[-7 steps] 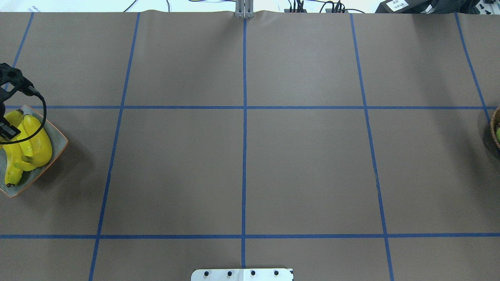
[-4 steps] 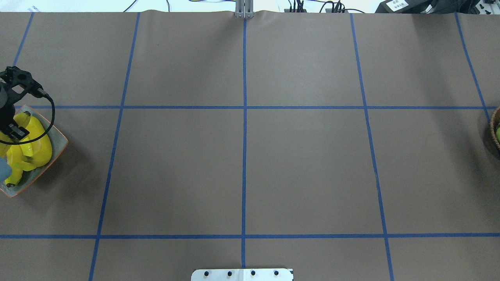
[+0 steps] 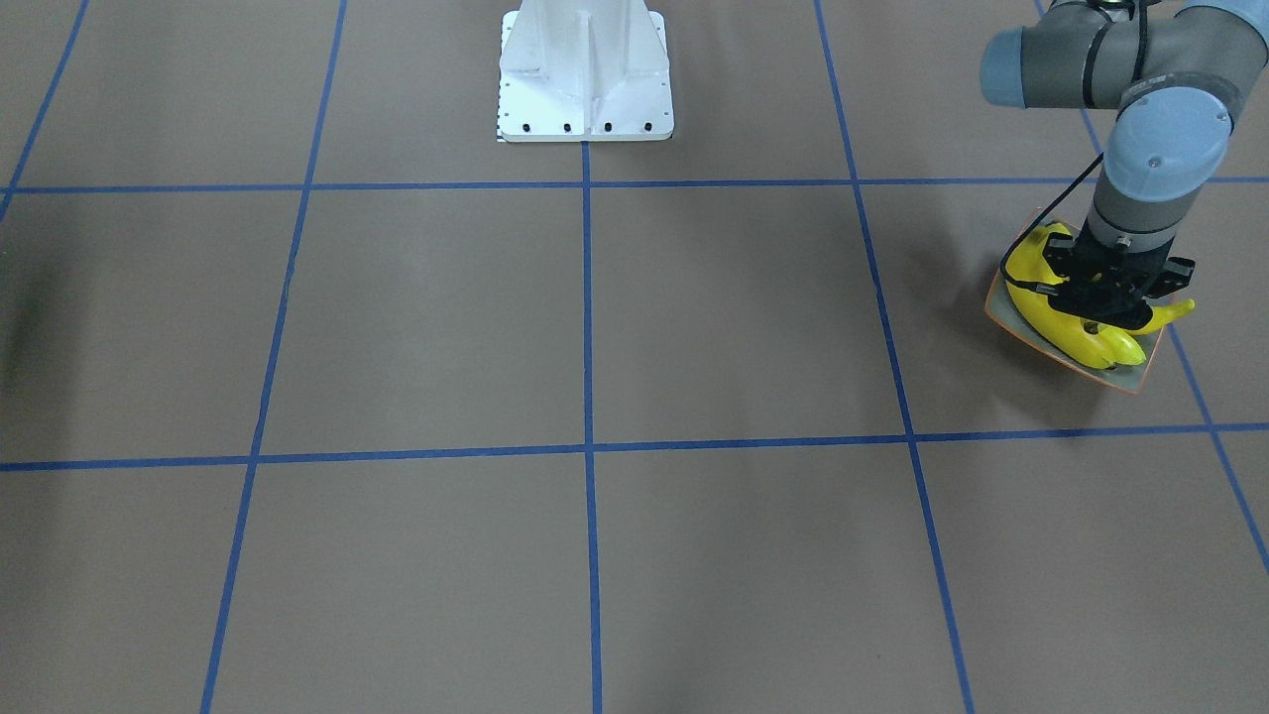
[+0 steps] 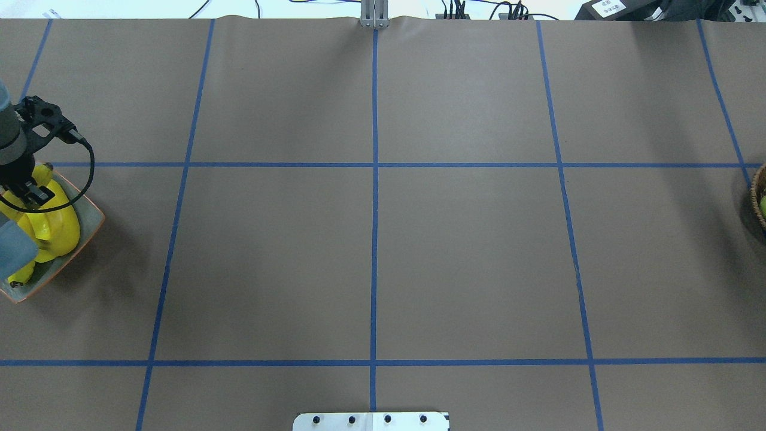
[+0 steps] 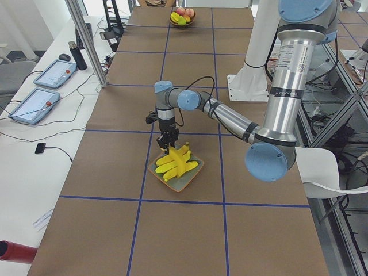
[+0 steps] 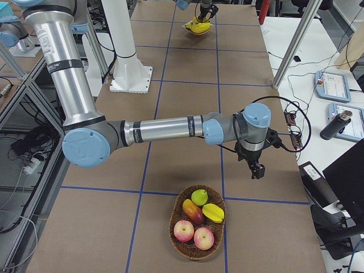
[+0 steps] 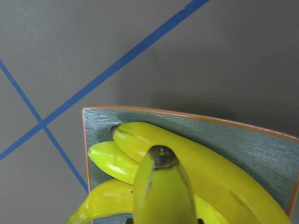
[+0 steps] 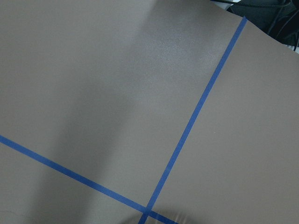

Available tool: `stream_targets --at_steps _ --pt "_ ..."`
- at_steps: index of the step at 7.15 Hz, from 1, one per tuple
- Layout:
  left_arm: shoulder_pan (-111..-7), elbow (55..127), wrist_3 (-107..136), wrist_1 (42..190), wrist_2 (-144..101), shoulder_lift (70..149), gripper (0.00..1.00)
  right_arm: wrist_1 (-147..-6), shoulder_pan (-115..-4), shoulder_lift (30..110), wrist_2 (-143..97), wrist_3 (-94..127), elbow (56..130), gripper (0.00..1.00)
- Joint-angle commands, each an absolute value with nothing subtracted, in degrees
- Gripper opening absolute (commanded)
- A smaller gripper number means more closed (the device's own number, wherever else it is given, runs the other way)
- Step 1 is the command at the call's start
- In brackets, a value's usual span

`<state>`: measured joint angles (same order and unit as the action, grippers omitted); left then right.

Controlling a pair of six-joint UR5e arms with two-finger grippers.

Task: Transfer all bananas from basket to plate

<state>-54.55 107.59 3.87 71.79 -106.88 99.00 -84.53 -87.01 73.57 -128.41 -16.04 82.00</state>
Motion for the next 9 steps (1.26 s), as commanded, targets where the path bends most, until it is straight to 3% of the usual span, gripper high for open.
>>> stream_targets --at_steps 1,2,3,6,9 --pt "-54.49 107.23 3.78 71.89 -106.79 98.97 0.54 -84.55 -87.01 73.56 -128.5 -16.0 82.0 0.99" --pt "-54.41 107.31 3.78 71.89 -106.79 98.96 0.75 -84.46 -87.01 73.48 -128.5 -16.0 82.0 0.99" --pt "-54.32 107.4 3.78 71.89 -106.79 98.96 0.88 -84.46 -87.01 73.48 -128.41 -15.91 82.09 0.99" --pt "-54.32 107.66 3.6 71.9 -106.79 98.96 0.99 -84.46 -87.01 73.39 -128.5 -15.82 82.09 0.99" --pt "-55.88 112.3 3.6 71.72 -109.41 98.97 0.99 -85.42 -87.71 72.68 -128.85 -14.59 81.65 0.99"
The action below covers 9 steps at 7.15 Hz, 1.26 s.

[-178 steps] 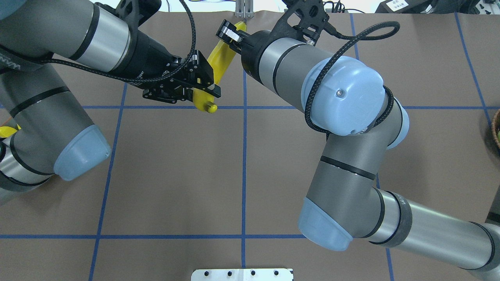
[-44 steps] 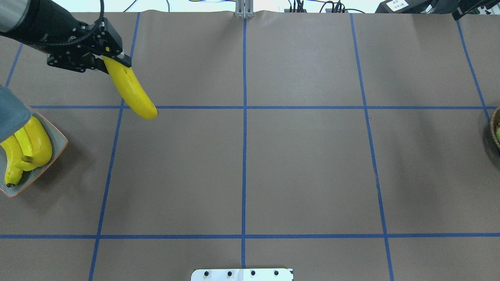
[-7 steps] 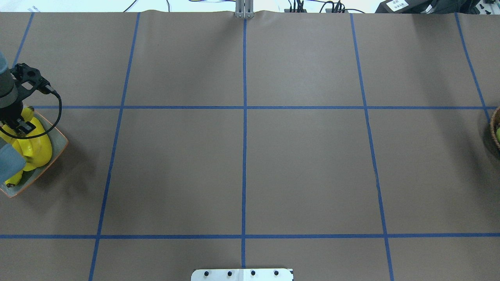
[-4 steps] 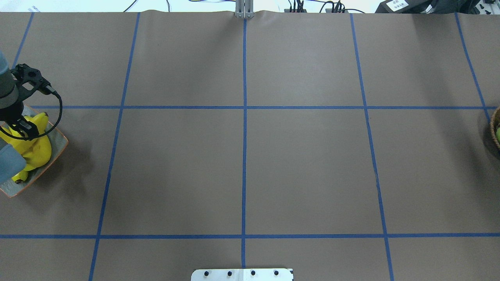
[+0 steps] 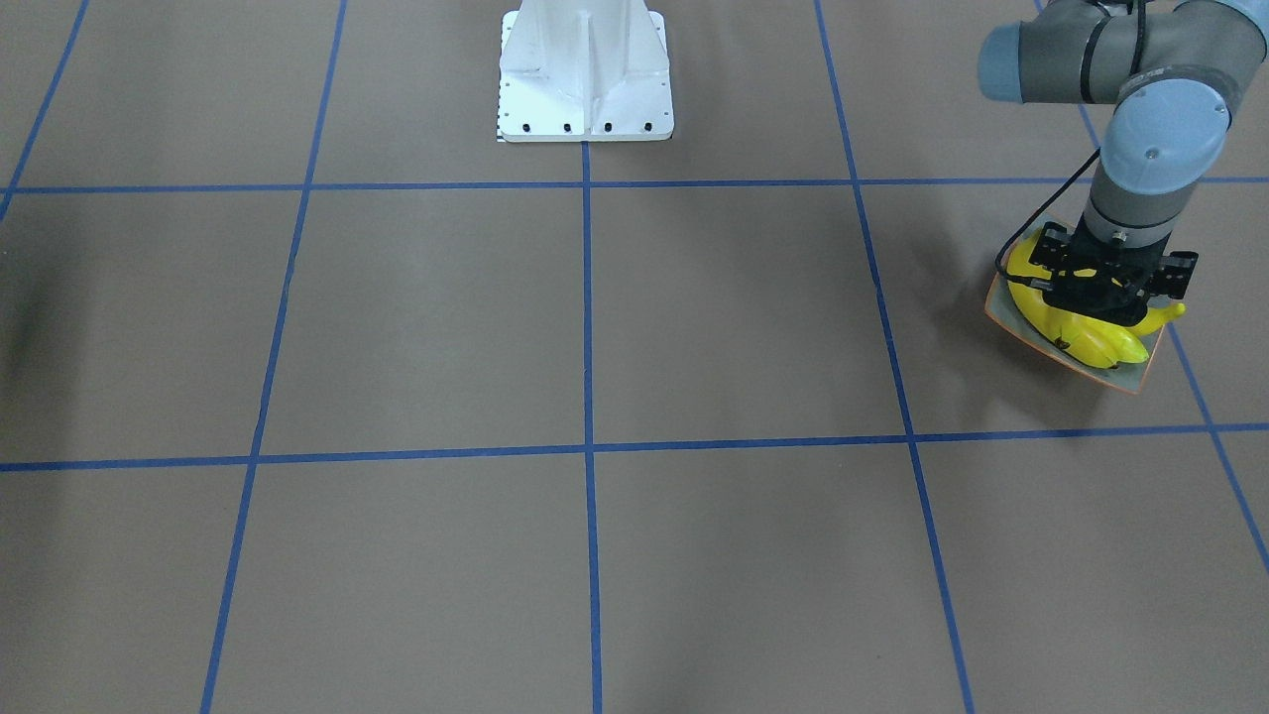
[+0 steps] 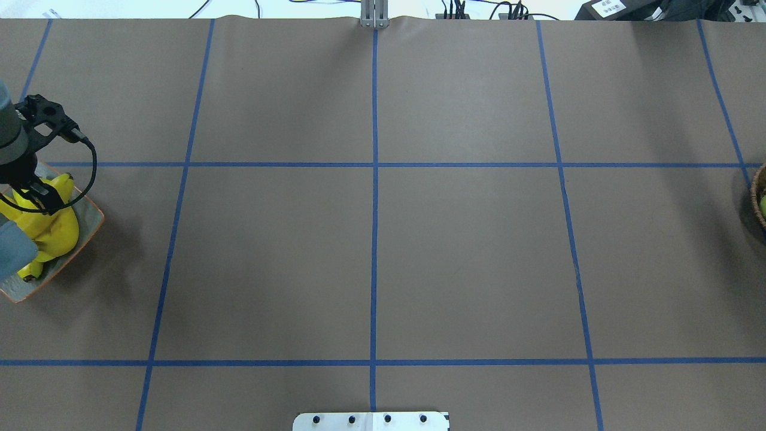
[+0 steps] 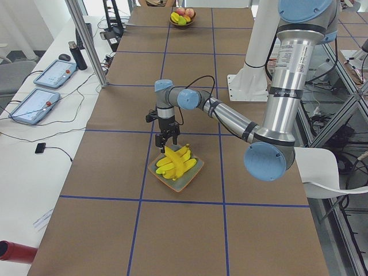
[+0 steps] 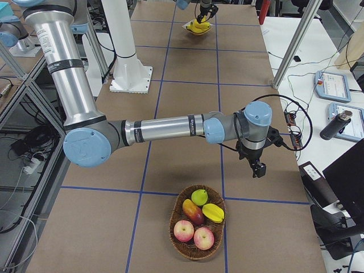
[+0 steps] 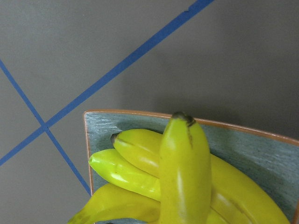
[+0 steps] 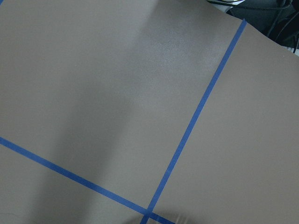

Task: Transfer all bananas from basket to plate

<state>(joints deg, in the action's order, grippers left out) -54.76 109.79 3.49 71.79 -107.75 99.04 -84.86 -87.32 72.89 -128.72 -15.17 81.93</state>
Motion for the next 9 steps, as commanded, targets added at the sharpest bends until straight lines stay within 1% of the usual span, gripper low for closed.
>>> stream_targets --at_steps 1,3,4,5,6,7,8,9 --pt "-60.51 113.11 3.78 71.98 -115.69 98.96 0.99 -85.43 -88.06 73.29 -128.93 -14.76 81.65 0.99" --pt "-72.71 113.2 3.17 72.07 -128.01 98.53 0.99 -85.52 -89.55 75.39 -128.5 -14.85 80.86 0.99" --pt "-76.95 112.68 3.08 72.16 -128.4 97.92 1.0 -84.91 -92.26 78.37 -128.58 -14.77 80.6 0.99" --pt "-78.3 112.24 3.16 72.16 -128.5 93.56 0.99 -84.64 -95.16 81.36 -128.67 -15.55 81.03 0.99" --pt "-79.53 112.32 3.16 72.42 -128.41 92.56 1.0 -84.64 -95.88 84.0 -128.24 -15.56 80.77 0.99" --pt "-83.98 112.41 3.25 72.68 -128.93 92.29 1.0 -84.64 -95.8 86.72 -127.19 -14.86 80.6 0.99" --pt "-87.85 110.41 3.6 72.86 -129.11 92.37 1.0 -84.73 -95.89 87.27 -125.52 -14.77 80.6 0.99" --pt "-89.54 108.39 2.99 73.04 -131.98 92.02 1.0 -84.64 -95.89 87.8 -123.59 -14.59 81.2 0.99"
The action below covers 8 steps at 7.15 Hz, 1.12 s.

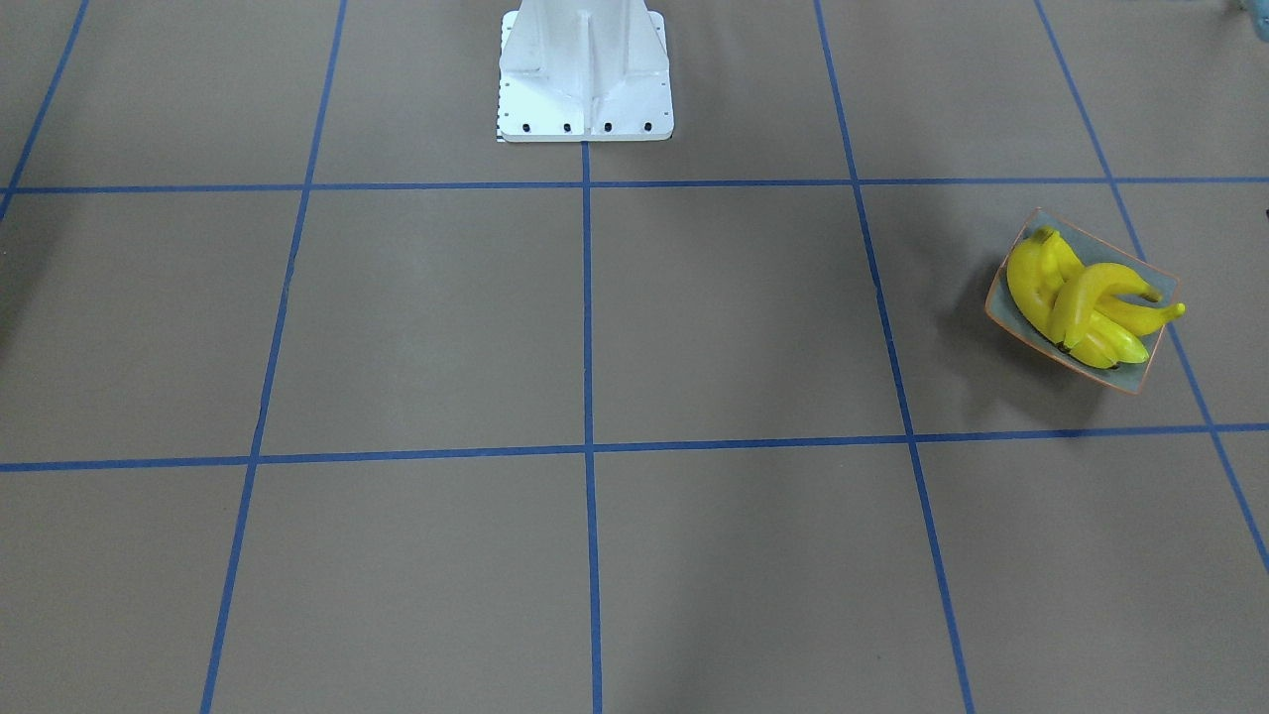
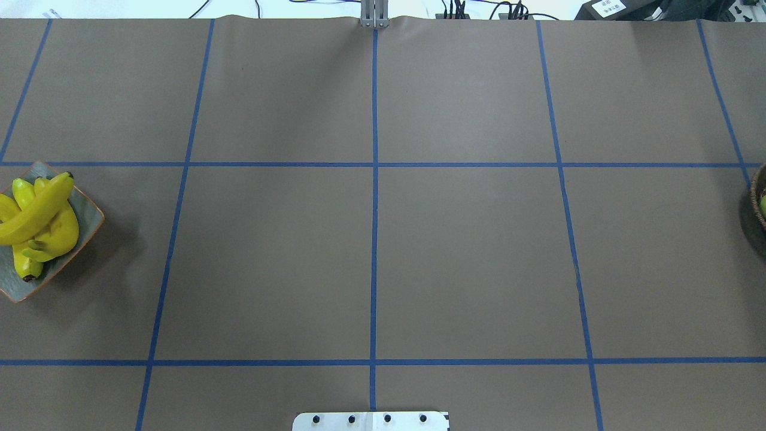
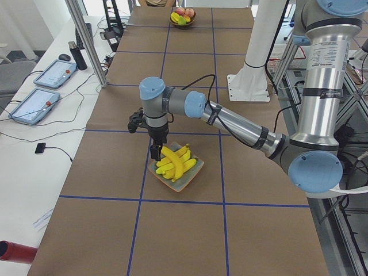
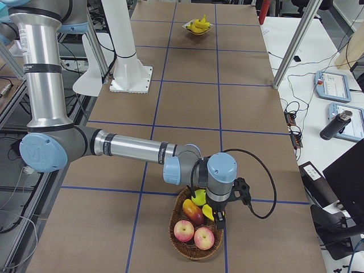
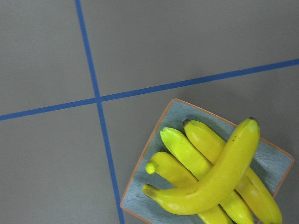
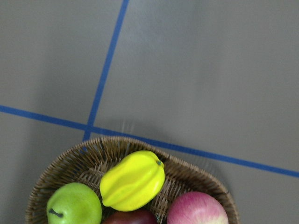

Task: Transfer all bananas from basket to plate

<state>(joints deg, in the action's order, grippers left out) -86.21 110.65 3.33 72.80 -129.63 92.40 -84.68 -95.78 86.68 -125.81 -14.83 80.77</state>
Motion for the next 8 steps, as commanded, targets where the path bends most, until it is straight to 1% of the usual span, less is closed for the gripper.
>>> stream_targets --at_steps 1,2,3,4,8 --pt "-89.65 107.5 0.9 73.21 -132.97 90.37 1.0 -85.6 -95.8 86.67 -124.36 -14.5 81.82 0.99" --pt "-89.82 104.88 -0.6 77.13 -133.15 89.05 1.0 -86.48 -95.89 85.7 -125.84 -14.5 81.83 0.99" --pt "-90.09 102.33 -0.62 83.0 -133.15 86.34 1.0 -90.75 -96.85 83.52 -127.69 -14.94 82.35 0.99" --pt "-90.26 102.04 -0.44 88.45 -133.42 84.13 1.0 -93.66 -97.03 83.32 -127.1 -15.38 84.01 0.99" --pt "-90.09 102.83 -0.7 89.03 -135.79 83.06 1.0 -93.87 -96.94 84.02 -128.49 -14.59 84.11 0.99"
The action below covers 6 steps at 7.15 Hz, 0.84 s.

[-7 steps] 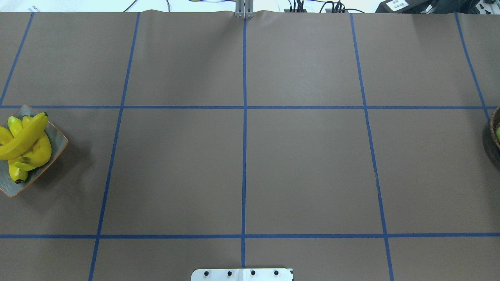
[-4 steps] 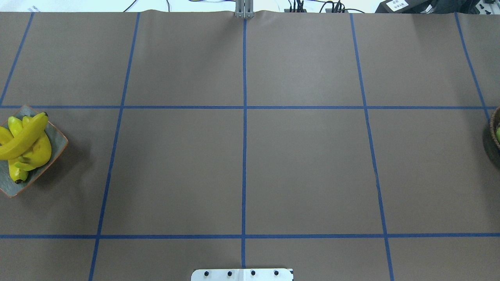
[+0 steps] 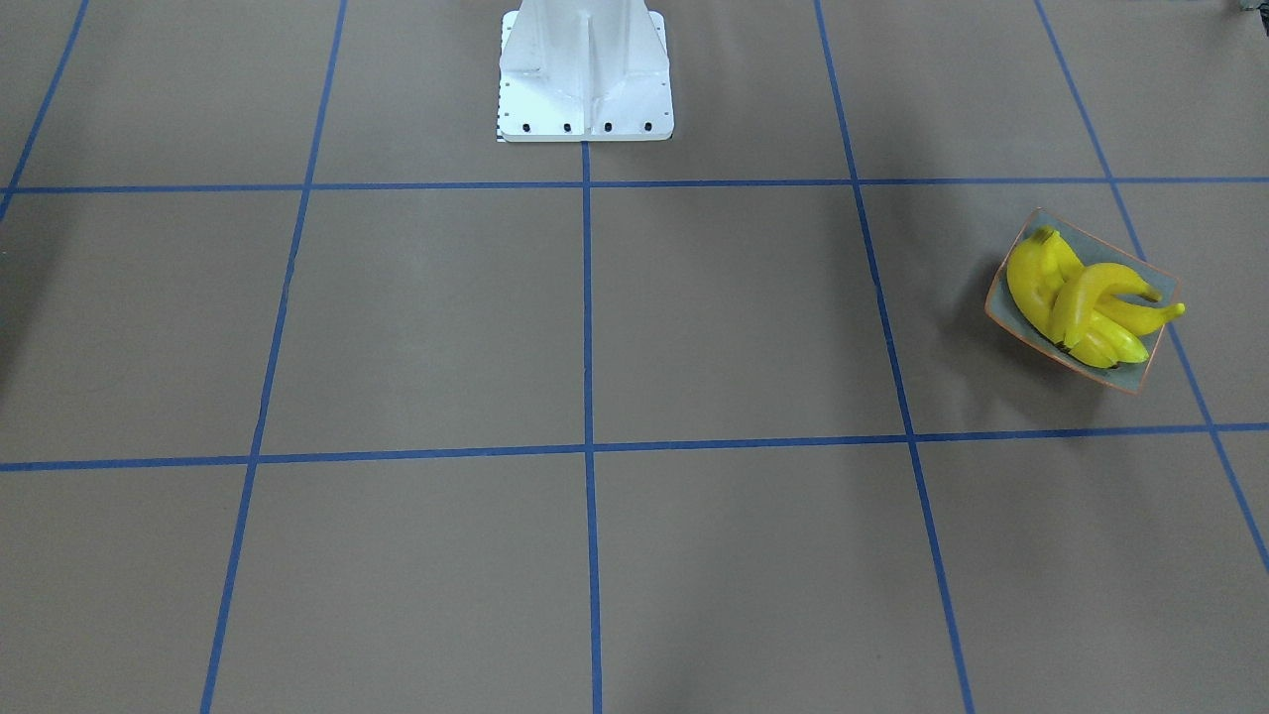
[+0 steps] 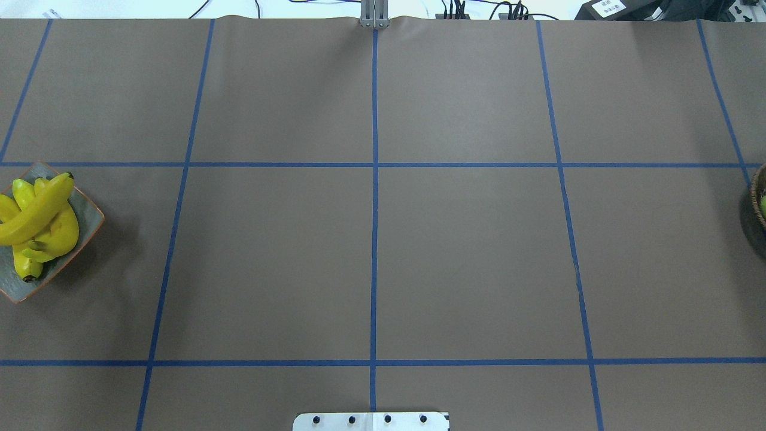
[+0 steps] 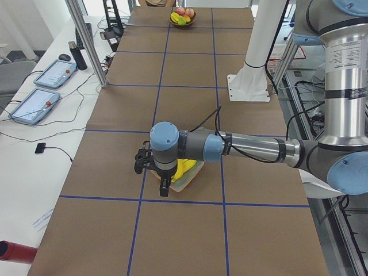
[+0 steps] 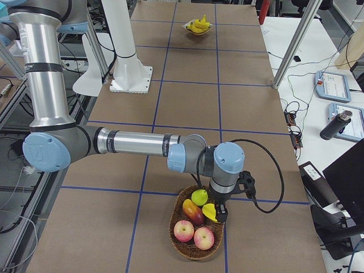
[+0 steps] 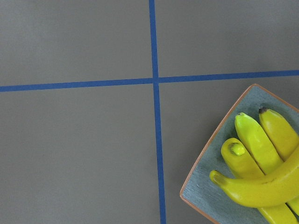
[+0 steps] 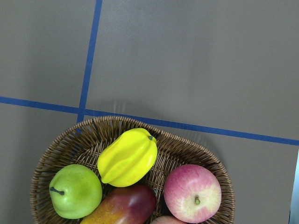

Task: Transfer all bananas from basket to plate

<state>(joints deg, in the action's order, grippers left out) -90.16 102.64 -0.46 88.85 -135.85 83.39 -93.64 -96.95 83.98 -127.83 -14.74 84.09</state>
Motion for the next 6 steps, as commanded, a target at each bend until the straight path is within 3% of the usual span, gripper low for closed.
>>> stream_targets --at_steps 1,6 --pt "-90.09 102.74 -0.7 89.12 -135.79 83.06 1.0 -93.61 -96.86 84.11 -129.19 -14.59 84.11 0.99" --pt "-90.09 102.83 -0.7 89.12 -135.79 81.39 1.0 -93.69 -91.14 83.58 -132.19 -2.91 89.12 0.99"
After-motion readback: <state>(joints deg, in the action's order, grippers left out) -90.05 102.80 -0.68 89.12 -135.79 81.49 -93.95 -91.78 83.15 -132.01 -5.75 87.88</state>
